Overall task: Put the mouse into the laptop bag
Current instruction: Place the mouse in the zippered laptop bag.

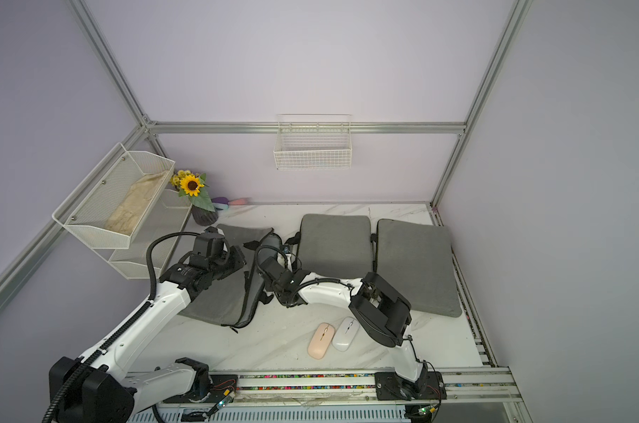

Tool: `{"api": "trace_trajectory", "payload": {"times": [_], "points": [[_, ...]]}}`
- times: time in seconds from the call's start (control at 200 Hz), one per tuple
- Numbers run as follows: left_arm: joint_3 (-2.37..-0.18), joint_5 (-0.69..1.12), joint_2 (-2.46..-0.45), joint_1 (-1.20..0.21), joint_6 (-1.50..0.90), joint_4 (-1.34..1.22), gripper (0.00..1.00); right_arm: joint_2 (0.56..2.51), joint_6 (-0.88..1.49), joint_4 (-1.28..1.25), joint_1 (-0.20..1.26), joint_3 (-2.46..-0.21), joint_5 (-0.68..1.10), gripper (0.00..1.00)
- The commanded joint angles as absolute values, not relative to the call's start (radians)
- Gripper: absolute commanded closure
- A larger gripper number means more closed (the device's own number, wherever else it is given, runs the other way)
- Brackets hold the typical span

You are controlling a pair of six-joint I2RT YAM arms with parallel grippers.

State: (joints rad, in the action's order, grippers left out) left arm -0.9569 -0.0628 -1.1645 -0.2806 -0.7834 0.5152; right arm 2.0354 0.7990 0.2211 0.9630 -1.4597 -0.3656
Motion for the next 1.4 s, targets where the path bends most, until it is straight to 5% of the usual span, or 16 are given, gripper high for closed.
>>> {"api": "trace_trajectory", "payload": {"times": [0.0, 0.59, 0.73, 1.04, 1.24, 1.395], "points": [[-0.922, -0.050, -1.122, -0.271, -0.775, 0.453, 1.00, 2.116, 0.766, 0.160, 0.910, -1.550, -0.302, 0.54], [-0.909, -0.032, -1.104, -0.272, -0.772, 0.433, 1.00, 2.352, 0.862, -0.033, 0.801, -1.773, -0.091, 0.54], [-0.906, -0.031, -1.108, -0.272, -0.769, 0.425, 1.00, 2.383, 0.889, -0.037, 0.804, -1.804, -0.061, 0.39], [-0.902, -0.037, -1.098, -0.272, -0.770, 0.424, 1.00, 2.345, 0.868, -0.074, 0.805, -1.761, -0.009, 0.24], [-0.897, -0.046, -1.083, -0.272, -0.772, 0.425, 1.00, 2.197, 0.865, -0.126, 0.810, -1.581, -0.022, 0.28], [-0.893, -0.048, -1.078, -0.271, -0.773, 0.421, 1.00, 2.139, 0.865, -0.175, 0.813, -1.470, -0.038, 0.42]]}}
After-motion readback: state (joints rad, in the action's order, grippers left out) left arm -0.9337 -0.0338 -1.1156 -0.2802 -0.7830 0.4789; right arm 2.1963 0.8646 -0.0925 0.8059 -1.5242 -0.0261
